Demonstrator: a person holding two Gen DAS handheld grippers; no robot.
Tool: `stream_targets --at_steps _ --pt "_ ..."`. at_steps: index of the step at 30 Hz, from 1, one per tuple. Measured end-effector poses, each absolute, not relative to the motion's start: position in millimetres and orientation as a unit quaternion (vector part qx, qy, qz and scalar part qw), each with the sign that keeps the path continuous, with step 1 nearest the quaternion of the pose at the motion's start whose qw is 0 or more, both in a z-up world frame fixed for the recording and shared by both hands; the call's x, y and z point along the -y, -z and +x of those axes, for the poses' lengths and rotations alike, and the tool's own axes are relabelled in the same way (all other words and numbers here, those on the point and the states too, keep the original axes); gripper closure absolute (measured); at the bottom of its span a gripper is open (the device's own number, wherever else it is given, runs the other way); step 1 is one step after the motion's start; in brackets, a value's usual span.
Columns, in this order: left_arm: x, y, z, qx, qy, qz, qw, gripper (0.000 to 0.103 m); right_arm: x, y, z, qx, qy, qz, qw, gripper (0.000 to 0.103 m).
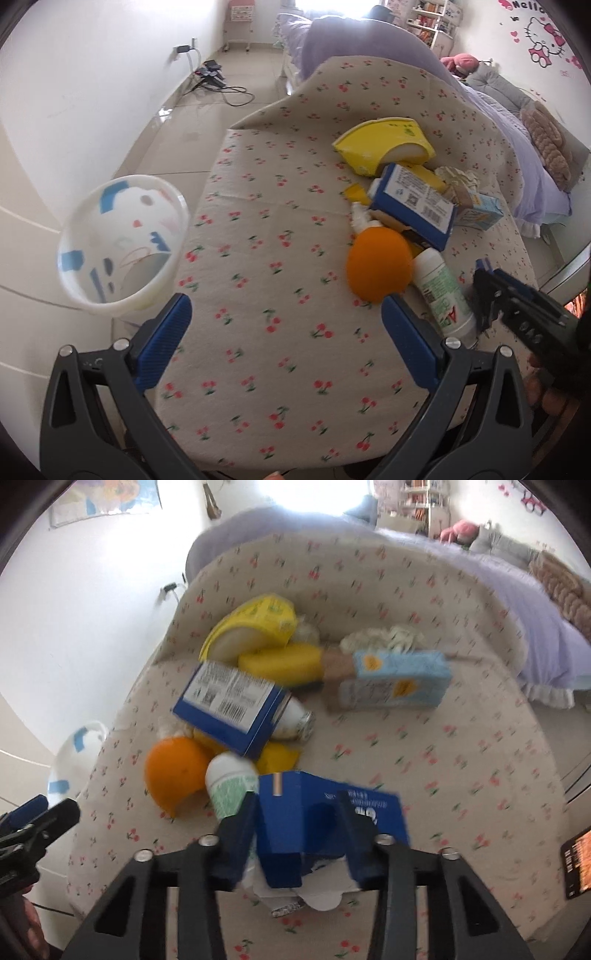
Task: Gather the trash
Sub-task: 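Grasp the torn blue carton with the right tool while the left tool approaches the orange, then close the left tool around the orange and lift it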
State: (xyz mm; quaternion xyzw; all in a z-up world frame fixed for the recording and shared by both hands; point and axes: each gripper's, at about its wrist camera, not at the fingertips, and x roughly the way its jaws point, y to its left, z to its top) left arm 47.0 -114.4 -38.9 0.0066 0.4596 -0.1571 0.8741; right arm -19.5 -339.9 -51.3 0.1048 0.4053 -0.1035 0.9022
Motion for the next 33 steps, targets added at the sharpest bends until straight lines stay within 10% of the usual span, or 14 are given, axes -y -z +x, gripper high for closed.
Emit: stream_targets --at_steps 15,19,33 --pt "175 59 71 -0.472 0.255 -0.015 0.844 0.022 391 27 -49 -0.362 0.113 0.173 0.909 0.075" --pt "182 71 76 -0.494 0.261 -0.014 0.829 0.043 394 27 -50 -0.361 0.113 0.172 0.91 0.075" --pt "167 52 58 -0.481 0.287 -0.012 0.828 0.053 392 17 -55 -0.348 0.106 0.181 0.914 0.075"
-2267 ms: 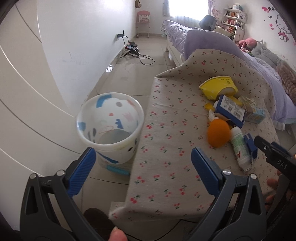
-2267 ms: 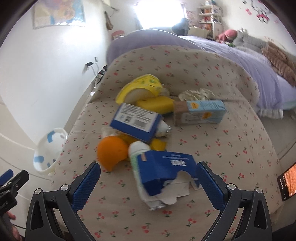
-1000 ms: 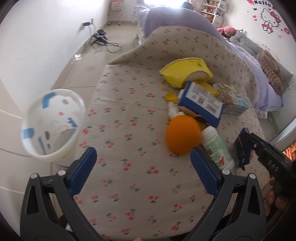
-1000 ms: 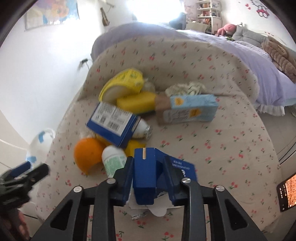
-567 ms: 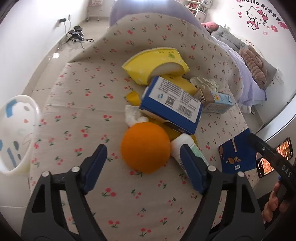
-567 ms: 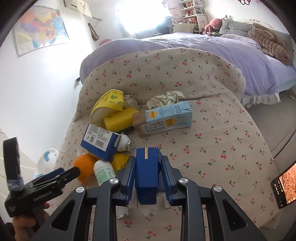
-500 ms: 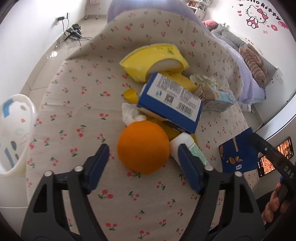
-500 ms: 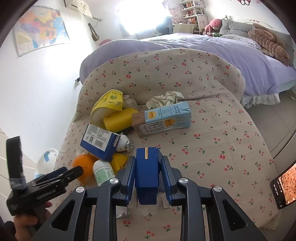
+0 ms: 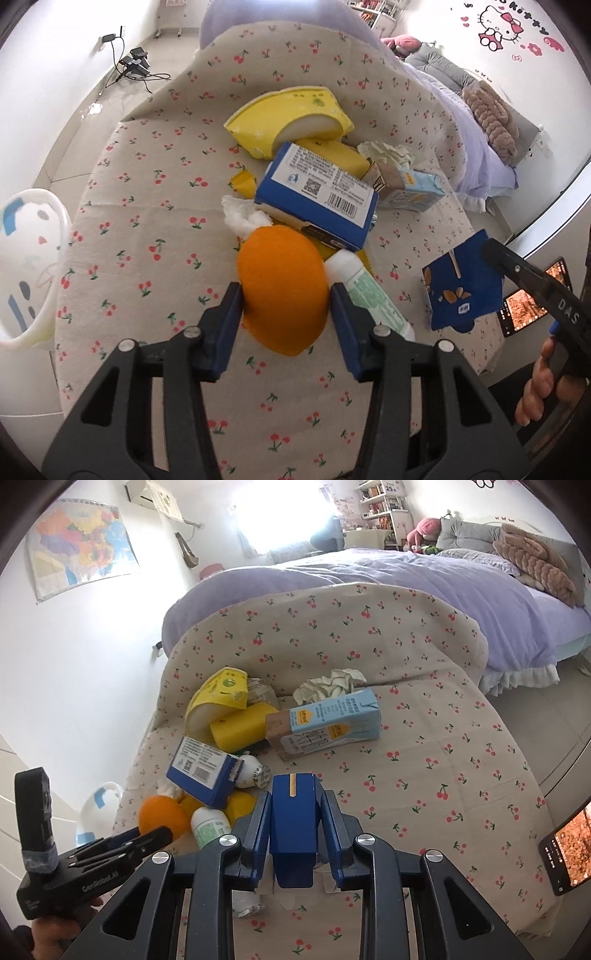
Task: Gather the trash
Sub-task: 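Close the left tool around the orange and lift it, then carry the orange into the white bucket and open the left tool while the right tool carries the carton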
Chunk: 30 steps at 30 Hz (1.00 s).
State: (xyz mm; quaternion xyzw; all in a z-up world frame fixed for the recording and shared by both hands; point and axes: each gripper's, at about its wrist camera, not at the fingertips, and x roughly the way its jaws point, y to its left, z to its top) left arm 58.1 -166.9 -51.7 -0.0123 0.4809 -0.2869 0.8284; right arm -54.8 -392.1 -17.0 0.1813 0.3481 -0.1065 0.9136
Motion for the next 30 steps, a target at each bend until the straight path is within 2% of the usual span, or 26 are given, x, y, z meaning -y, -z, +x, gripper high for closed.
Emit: stream_targets --at_steps 8,30 --pt "139 38 57 -0.468 0.272 -0.032 0.84 0.053 372 2 -53 -0.334 0.087 0.171 0.923 0.075" --pt "-3 11 81 -0.466 0.141 -0.051 0.872 0.053 233 -24 4 -0.327 -0.071 0.141 0.932 0.075"
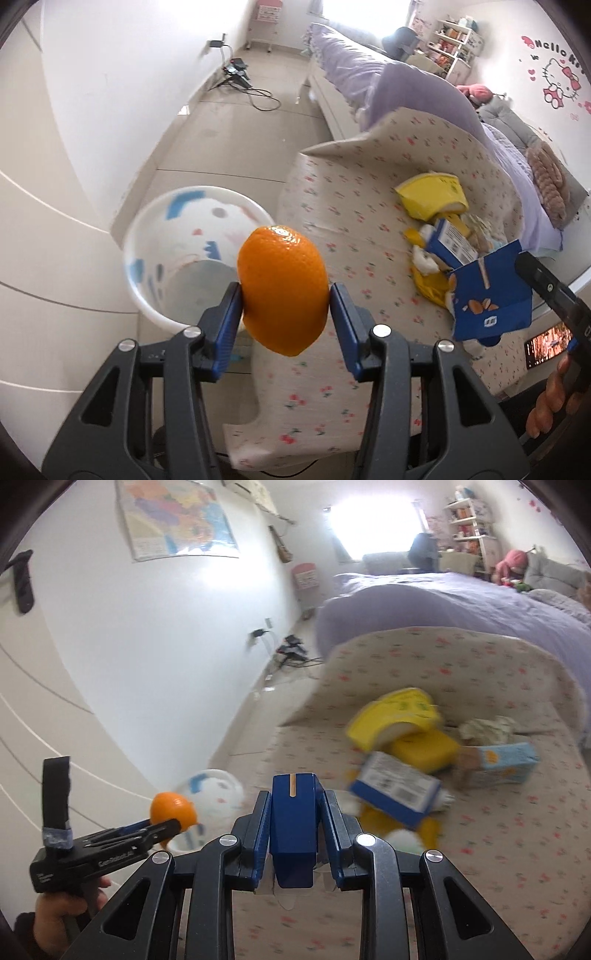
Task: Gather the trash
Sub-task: 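Carry the orange into the white bucket and open the left tool while the right tool carries the carton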
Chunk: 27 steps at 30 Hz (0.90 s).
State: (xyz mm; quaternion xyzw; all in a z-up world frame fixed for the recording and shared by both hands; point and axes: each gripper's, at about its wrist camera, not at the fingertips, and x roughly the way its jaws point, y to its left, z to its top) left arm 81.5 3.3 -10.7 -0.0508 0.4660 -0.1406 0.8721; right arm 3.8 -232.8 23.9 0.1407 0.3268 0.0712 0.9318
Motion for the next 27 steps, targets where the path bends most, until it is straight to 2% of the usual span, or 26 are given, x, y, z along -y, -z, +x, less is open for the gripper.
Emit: stream_targets --at_steps 11,23,26,27 --pt "-38 36 116 -0.483 0.11 -0.036 0.868 0.052 182 13 83 -0.368 -0.223 0.244 0.869 0.075" --pt "-65 61 149 -0.502 0.076 -0.073 0.858 0.052 168 61 146 -0.37 -0.241 0.29 0.849 0.075" --pt "-70 62 150 -0.502 0.076 -0.078 0.858 0.05 166 67 151 -0.373 -0.241 0.29 0.848 0.074" --pt "-72 61 150 -0.501 0.075 -0.083 0.858 0.046 165 68 153 -0.373 -0.242 0.29 0.848 0.072"
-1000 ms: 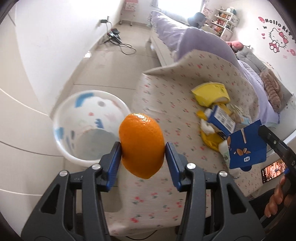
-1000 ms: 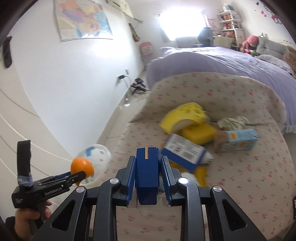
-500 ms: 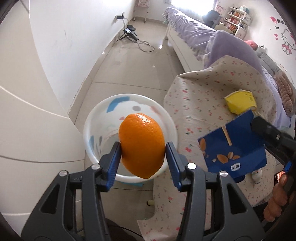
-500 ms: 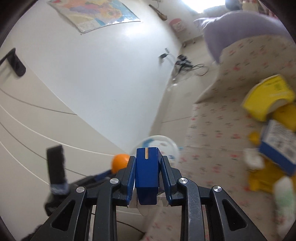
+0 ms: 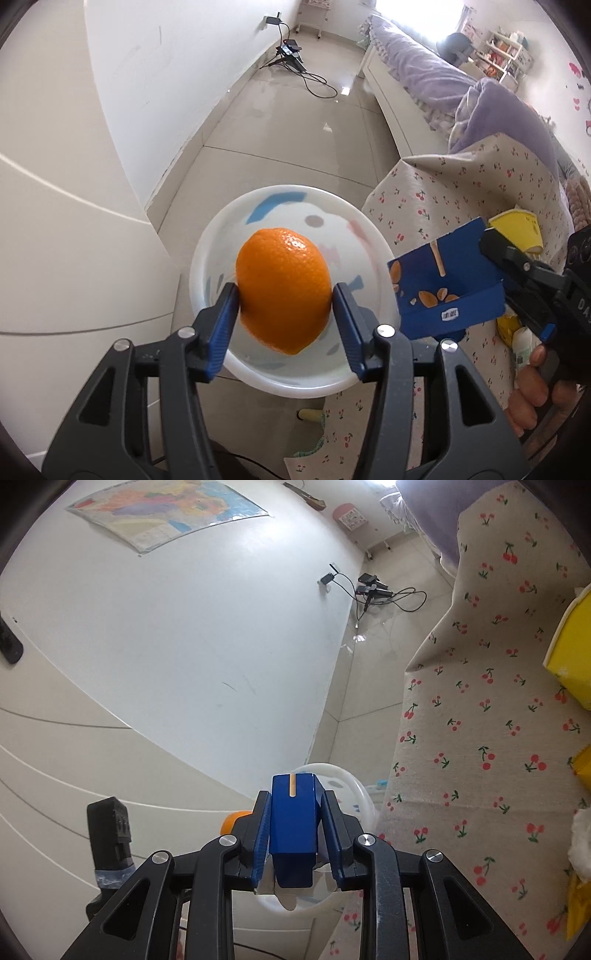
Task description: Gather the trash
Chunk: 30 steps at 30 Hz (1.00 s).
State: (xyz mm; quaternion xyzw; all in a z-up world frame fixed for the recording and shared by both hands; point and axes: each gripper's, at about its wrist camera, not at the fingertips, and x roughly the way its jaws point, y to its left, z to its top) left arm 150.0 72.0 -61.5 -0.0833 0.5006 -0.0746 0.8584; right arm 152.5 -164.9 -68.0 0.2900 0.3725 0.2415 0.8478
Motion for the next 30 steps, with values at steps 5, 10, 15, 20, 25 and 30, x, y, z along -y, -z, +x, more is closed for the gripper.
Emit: stream_targets --at_steps 5,10,15,20,25,30 --pt "-84 54 148 -0.489 0.043 -0.101 0.865 0.016 168 66 150 -0.371 -0.221 0.295 0.852 0.021" --pt "-84 55 147 -0.494 0.024 -0.089 0.864 0.004 170 55 145 -0.374 -0.194 0.264 0.868 0.021" --pt "-79 55 142 -0.498 0.021 -0.079 0.863 0.002 176 40 135 -0.378 -0.158 0.228 0.883 0.019" --pt "-74 49 134 -0.496 0.026 -0.079 0.865 0.001 182 22 124 -0.384 -0.126 0.189 0.895 0.018" --pt "-66 41 123 -0.493 0.037 -0.08 0.865 0.001 190 -2 112 -0.386 -0.096 0.143 0.906 0.018" --pt "-56 33 110 -0.49 0.05 -0.074 0.867 0.001 204 -19 88 -0.394 -0.069 0.114 0.91 0.017"
